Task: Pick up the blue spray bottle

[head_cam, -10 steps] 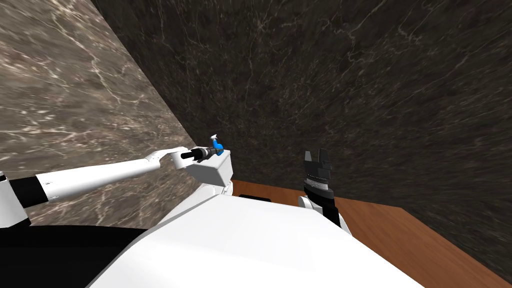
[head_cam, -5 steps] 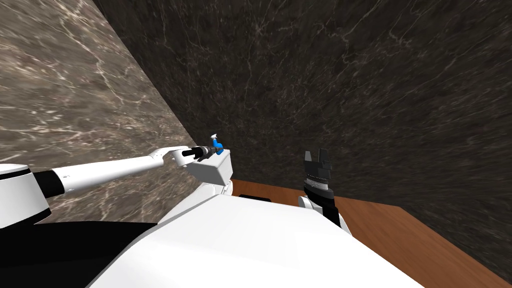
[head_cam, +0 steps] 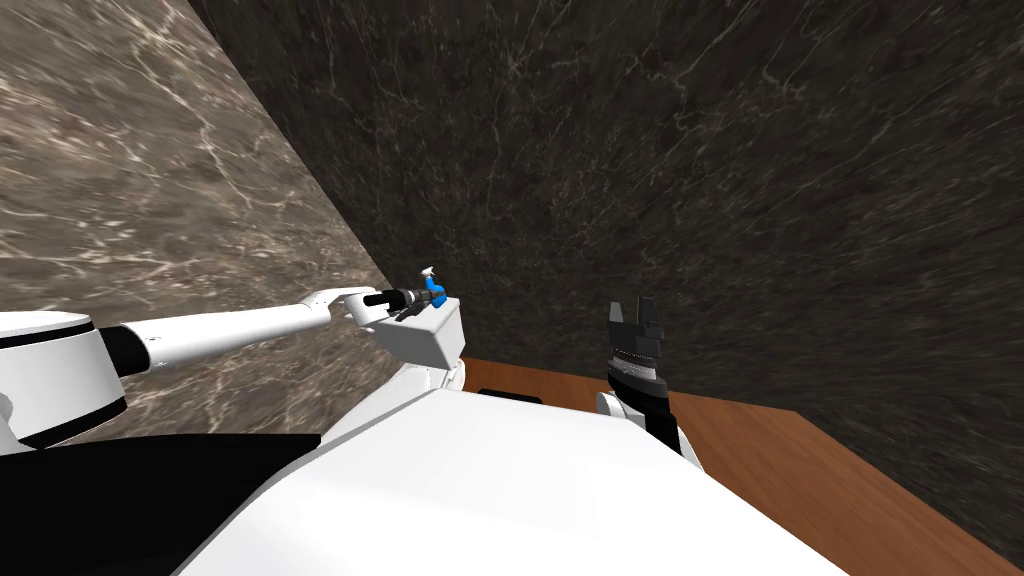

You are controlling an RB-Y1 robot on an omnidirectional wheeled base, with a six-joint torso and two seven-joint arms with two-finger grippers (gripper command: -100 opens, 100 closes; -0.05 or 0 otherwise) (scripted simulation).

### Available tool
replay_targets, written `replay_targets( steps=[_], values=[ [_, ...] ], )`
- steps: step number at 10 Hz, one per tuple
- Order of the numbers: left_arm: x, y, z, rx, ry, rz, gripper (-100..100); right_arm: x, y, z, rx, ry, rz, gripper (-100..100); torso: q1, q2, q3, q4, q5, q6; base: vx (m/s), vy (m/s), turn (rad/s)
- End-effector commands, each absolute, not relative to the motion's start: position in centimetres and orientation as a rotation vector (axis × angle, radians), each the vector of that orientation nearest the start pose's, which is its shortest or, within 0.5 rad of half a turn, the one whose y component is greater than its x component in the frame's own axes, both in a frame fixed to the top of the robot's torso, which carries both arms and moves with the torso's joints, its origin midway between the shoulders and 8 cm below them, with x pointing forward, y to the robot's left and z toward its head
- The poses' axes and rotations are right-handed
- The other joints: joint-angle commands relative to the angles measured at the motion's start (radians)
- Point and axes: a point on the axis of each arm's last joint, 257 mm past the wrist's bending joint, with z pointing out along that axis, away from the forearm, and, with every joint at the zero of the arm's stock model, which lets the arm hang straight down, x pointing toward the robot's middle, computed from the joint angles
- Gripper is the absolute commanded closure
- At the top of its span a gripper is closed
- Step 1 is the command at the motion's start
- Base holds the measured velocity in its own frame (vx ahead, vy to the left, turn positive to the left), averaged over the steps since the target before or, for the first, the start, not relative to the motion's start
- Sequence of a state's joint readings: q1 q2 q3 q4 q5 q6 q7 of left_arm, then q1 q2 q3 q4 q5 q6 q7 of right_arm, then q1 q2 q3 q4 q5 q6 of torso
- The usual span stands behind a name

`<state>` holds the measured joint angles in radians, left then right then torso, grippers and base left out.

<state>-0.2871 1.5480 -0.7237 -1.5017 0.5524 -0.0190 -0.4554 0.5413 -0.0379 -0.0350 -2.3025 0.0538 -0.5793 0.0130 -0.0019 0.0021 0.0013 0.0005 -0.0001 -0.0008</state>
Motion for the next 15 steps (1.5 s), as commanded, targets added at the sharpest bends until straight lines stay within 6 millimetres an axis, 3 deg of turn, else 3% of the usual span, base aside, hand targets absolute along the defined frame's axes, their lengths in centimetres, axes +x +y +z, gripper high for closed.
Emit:
replay_targets(
  steps=[1, 2, 4, 5, 9, 10, 14, 15],
  values=[
    [52.4, 50.8, -15.8, -0.031, 2.016, -0.070, -100, 32.3, -27.9, 3.6, 0.532, 0.636, 1.227, 0, 0.000, 0.000, 0.000, 0.000, 0.000, 0.000, -0.025, -0.019, 0.004],
    [53.1, 50.3, -14.9, -0.018, 2.001, -0.075, -100, 32.3, -27.9, 3.6, 0.532, 0.636, 1.227, 0, 0.001, -0.001, 0.000, 0.000, 0.000, 0.000, -0.010, -0.005, -0.001],
    [53.4, 52.9, -14.1, -0.039, 1.981, -0.038, -100, 32.3, -27.9, 3.6, 0.532, 0.636, 1.227, 0, 0.001, 0.000, 0.000, 0.000, 0.000, 0.000, -0.052, -0.035, -0.005],
    [53.6, 53.3, -13.8, -0.044, 1.977, -0.031, -100, 32.3, -27.9, 3.6, 0.532, 0.636, 1.227, 0, 0.000, 0.001, 0.001, 0.000, 0.000, 0.000, -0.020, -0.025, 0.005],
    [54.4, 52.2, -13.3, -0.017, 1.972, -0.036, -100, 32.3, -27.9, 3.6, 0.532, 0.636, 1.227, 0, 0.002, -0.003, -0.002, -0.001, 0.001, 0.000, 0.003, 0.000, 0.000],
    [54.4, 52.2, -13.2, -0.016, 1.972, -0.036, 100, 32.3, -27.9, 3.6, 0.532, 0.636, 1.227, 0, 0.003, -0.003, -0.002, -0.001, 0.001, 0.000, 0.000, 0.000, 0.000],
    [54.4, 52.2, -13.2, -0.016, 1.970, -0.036, 100, 32.3, -27.9, 3.6, 0.532, 0.636, 1.227, 0, 0.002, -0.003, -0.002, -0.001, 0.001, 0.000, 0.000, 0.000, 0.000],
    [54.4, 52.2, -13.2, -0.016, 1.971, -0.036, 0, 32.3, -27.9, 3.6, 0.532, 0.636, 1.227, 0, 0.002, -0.003, -0.002, -0.001, 0.001, 0.000, 0.000, 0.000, 0.000]
  ],
)
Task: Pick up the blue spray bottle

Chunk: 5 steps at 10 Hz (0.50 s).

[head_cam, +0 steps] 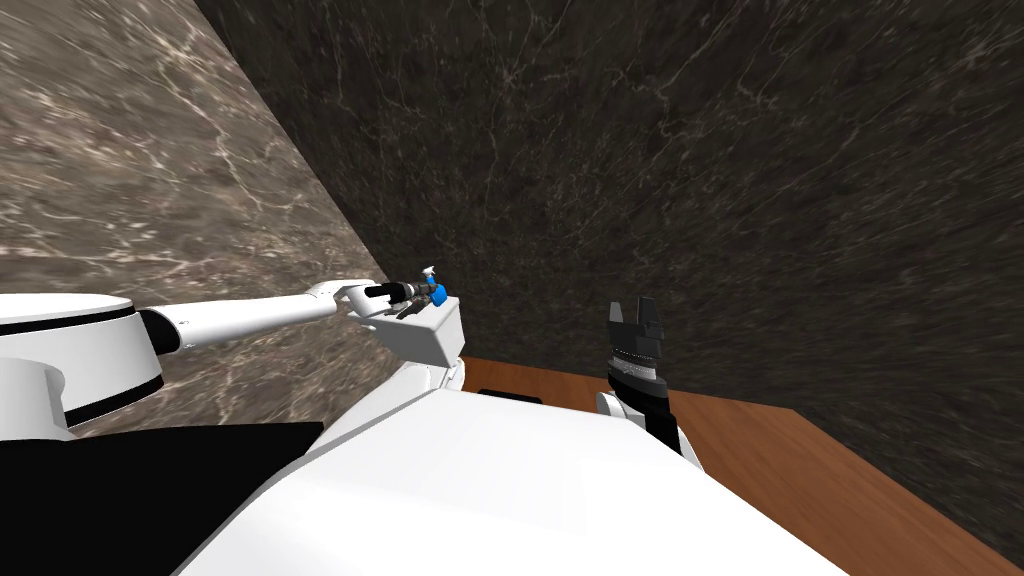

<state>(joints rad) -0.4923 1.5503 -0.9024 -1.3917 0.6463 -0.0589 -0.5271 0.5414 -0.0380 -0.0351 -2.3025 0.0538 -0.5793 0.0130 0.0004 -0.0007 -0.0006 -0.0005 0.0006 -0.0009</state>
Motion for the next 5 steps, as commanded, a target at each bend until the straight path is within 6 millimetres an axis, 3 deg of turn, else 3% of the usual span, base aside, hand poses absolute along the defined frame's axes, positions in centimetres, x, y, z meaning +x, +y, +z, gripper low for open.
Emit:
replay_targets(
  steps=[1, 3, 5],
  values=[
    [53.9, 50.9, -14.2, -0.027, 1.993, -0.060, 100, 32.3, -27.9, 3.6, 0.532, 0.636, 1.227, 0, 0.000, 0.000, 0.000, 0.000, 0.000, 0.000, 0.034, 0.038, 0.013],
    [53.6, 49.6, -14.4, -0.001, 1.994, -0.080, 100, 32.3, -27.9, 3.6, 0.532, 0.636, 1.227, 0, 0.001, -0.003, -0.002, -0.002, 0.002, 0.002, 0.043, 0.033, 0.005],
    [53.1, 50.3, -14.9, -0.018, 2.001, -0.075, 100, 32.3, -27.9, 3.6, 0.532, 0.636, 1.227, 0, 0.000, -0.003, -0.003, -0.004, 0.004, 0.003, 0.005, 0.004, -0.007]
  ],
)
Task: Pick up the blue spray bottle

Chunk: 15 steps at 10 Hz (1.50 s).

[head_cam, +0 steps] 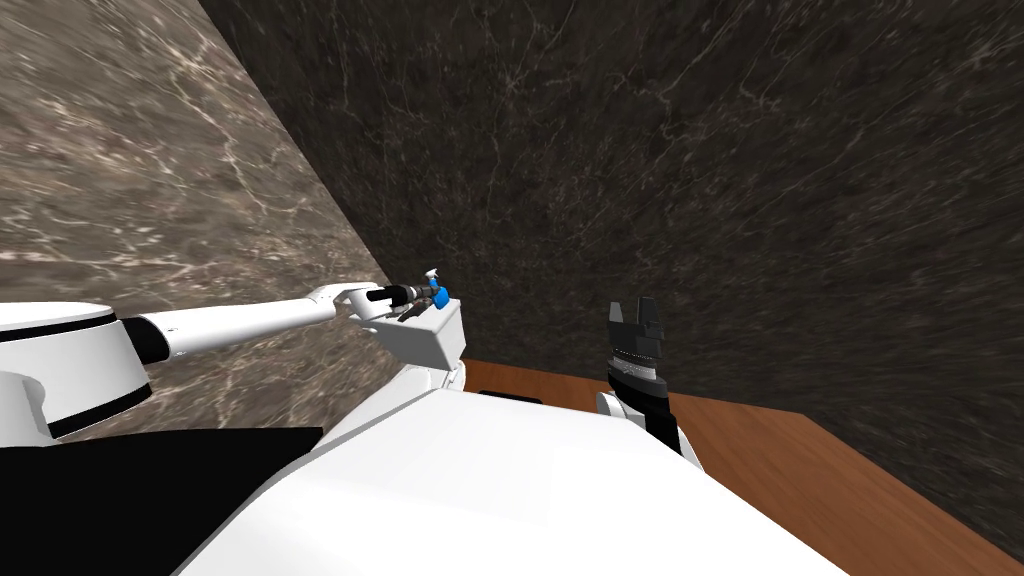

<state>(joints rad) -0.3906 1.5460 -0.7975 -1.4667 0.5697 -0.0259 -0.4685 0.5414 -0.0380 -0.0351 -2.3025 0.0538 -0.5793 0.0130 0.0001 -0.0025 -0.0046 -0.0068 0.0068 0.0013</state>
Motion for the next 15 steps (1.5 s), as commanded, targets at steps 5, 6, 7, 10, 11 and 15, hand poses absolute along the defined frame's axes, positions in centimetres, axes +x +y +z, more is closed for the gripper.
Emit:
replay_targets(
  steps=[5, 6, 7, 10, 11, 15],
  values=[
    [51.5, 48.7, -16.3, -0.024, 2.025, -0.104, 100, 32.3, -27.9, 3.6, 0.532, 0.636, 1.227, 0, 0.003, -0.002, -0.004, -0.006, 0.006, 0.000, 0.023, 0.019, 0.000],
    [51.5, 47.5, -16.2, -0.037, 2.025, -0.118, 100, 32.3, -27.9, 3.6, 0.532, 0.636, 1.227, 0, 0.003, -0.001, -0.005, -0.008, 0.008, -0.001, 0.046, 0.025, 0.017],
    [51.1, 46.7, -16.0, -0.010, 2.020, -0.127, 100, 32.3, -27.9, 3.6, 0.532, 0.636, 1.227, 0, 0.004, -0.003, -0.006, -0.009, 0.009, -0.001, 0.049, 0.037, 0.015],
    [50.1, 46.2, -16.4, -0.038, 2.028, -0.132, 100, 32.3, -27.9, 3.6, 0.532, 0.636, 1.227, 0, 0.004, -0.003, -0.008, -0.013, 0.013, 0.000, 0.017, 0.023, -0.003],
    [49.8, 45.4, -16.2, -0.013, 2.021, -0.141, 100, 32.3, -27.9, 3.6, 0.532, 0.636, 1.227, 0, 0.006, -0.004, -0.009, -0.014, 0.014, 0.000, 0.045, 0.040, 0.010],
    [48.5, 45.4, -16.7, -0.048, 2.033, -0.137, 100, 32.3, -27.9, 3.6, 0.532, 0.636, 1.227, 0, 0.007, -0.002, -0.010, -0.018, 0.018, -0.004, 0.018, 0.014, -0.002]
  ],
)
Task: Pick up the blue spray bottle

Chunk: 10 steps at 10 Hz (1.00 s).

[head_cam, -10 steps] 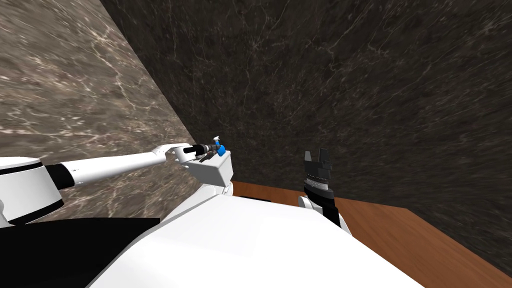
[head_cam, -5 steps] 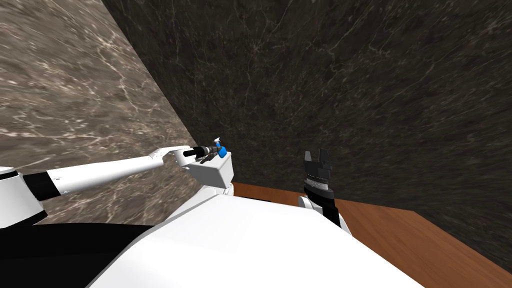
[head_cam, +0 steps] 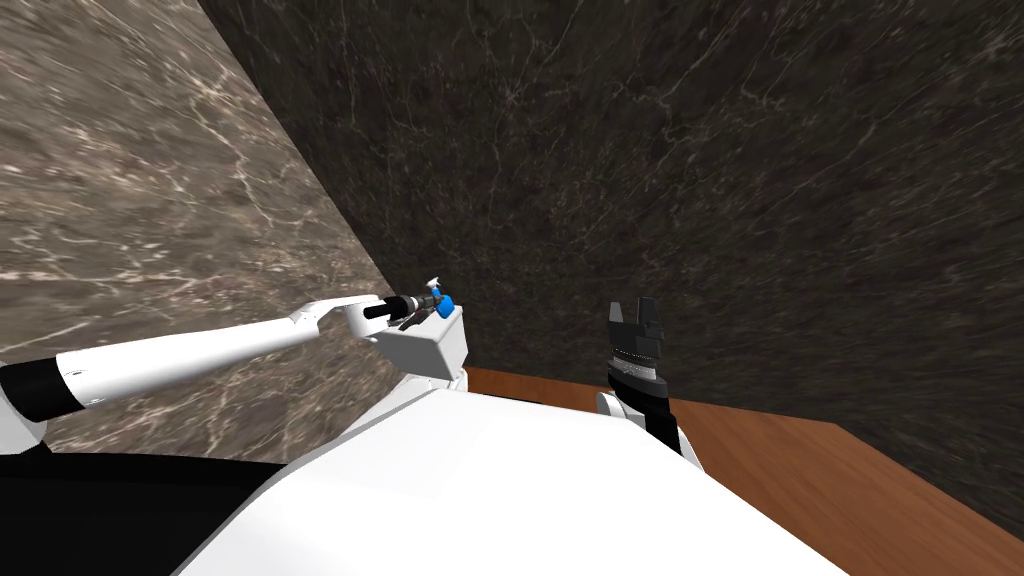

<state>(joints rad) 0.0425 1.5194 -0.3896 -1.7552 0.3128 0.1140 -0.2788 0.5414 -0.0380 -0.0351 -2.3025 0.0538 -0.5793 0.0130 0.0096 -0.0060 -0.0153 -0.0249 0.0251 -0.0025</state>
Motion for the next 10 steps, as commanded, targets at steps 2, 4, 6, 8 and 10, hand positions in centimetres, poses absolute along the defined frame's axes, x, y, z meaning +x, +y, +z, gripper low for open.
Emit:
replay_targets(
  steps=[2, 4, 6, 8, 10],
  values=[
    [48.0, 44.5, -16.3, -0.020, 2.024, -0.145, 100, 32.3, -27.9, 3.6, 0.532, 0.636, 1.227, 0, 0.001, -0.001, 0.000, 0.000, 0.000, 0.000, 0.030, 0.030, 0.002],
    [47.0, 45.3, -17.6, -0.038, 2.050, -0.134, 100, 32.3, -27.9, 3.6, 0.532, 0.636, 1.227, 0, -0.001, 0.001, 0.000, 0.000, 0.000, 0.000, 0.006, 0.000, -0.008],
    [46.8, 43.4, -16.1, -0.019, 2.022, -0.146, 100, 32.3, -27.9, 3.6, 0.532, 0.636, 1.227, 0, 0.002, 0.000, -0.001, -0.002, 0.002, -0.002, 0.042, 0.035, 0.014],
    [46.5, 44.1, -15.8, -0.028, 2.017, -0.133, 100, 32.3, -27.9, 3.6, 0.532, 0.636, 1.227, 0, 0.002, 0.000, -0.001, -0.002, 0.002, -0.001, 0.014, 0.012, -0.006],
    [45.5, 43.9, -16.1, -0.054, 2.024, -0.124, 100, 32.3, -27.9, 3.6, 0.532, 0.636, 1.227, 0, 0.001, 0.002, 0.000, -0.002, 0.002, -0.003, 0.021, 0.014, 0.010]
  ],
)
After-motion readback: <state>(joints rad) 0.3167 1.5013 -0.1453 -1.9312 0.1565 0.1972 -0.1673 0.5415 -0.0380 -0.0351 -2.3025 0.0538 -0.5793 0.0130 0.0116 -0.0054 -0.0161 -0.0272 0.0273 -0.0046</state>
